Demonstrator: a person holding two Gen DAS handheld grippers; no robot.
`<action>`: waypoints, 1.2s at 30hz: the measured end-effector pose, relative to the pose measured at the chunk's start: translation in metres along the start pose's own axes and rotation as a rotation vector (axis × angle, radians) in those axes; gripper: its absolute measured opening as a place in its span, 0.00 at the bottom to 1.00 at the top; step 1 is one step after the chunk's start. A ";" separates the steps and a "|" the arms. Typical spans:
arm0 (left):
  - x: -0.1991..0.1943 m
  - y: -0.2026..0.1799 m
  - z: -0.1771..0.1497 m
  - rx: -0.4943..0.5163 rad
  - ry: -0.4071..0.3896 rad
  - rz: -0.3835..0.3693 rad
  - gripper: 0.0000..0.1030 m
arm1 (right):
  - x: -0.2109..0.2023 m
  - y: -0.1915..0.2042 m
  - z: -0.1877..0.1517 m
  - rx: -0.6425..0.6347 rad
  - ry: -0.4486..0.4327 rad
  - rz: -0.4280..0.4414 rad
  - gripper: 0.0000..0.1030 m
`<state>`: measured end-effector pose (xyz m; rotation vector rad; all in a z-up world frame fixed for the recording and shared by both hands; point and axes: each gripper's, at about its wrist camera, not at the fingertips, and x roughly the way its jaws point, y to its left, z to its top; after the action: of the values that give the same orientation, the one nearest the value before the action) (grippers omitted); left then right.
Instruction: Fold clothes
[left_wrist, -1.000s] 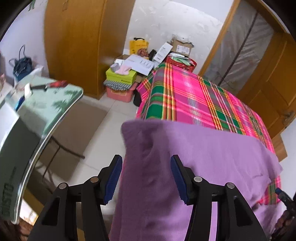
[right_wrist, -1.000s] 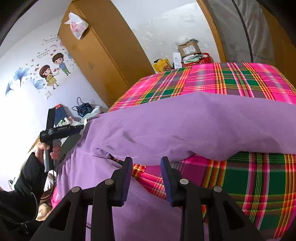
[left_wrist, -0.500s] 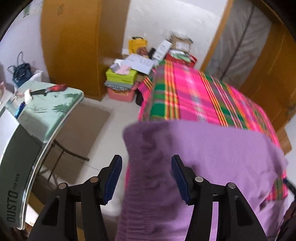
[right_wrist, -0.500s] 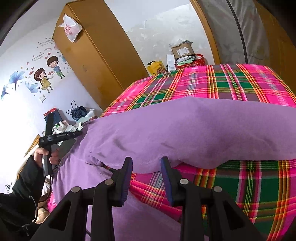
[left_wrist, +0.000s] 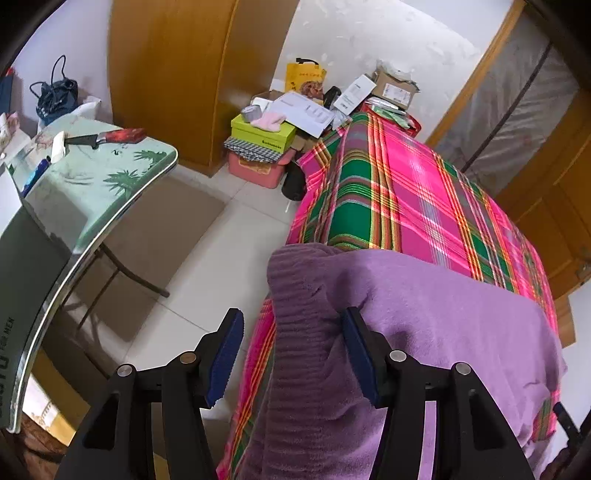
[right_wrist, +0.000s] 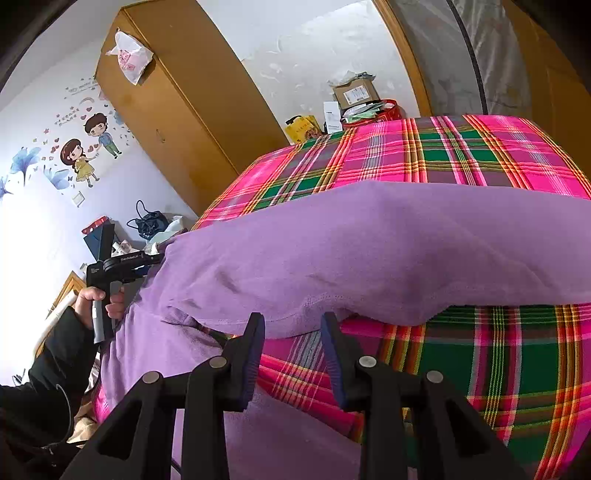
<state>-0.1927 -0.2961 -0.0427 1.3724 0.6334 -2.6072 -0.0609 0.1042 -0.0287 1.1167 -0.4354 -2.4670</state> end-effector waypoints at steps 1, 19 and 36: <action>0.000 0.002 0.001 -0.008 0.003 -0.002 0.57 | 0.001 0.000 0.000 -0.001 0.003 0.000 0.31; -0.085 -0.045 -0.057 0.097 -0.110 -0.043 0.55 | -0.005 -0.011 0.001 0.041 -0.017 -0.042 0.31; -0.082 -0.109 -0.168 0.290 -0.005 -0.089 0.56 | -0.045 -0.099 -0.007 0.364 -0.073 -0.107 0.35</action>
<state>-0.0507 -0.1334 -0.0271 1.4416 0.3302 -2.8624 -0.0504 0.2111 -0.0474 1.2154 -0.8978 -2.5939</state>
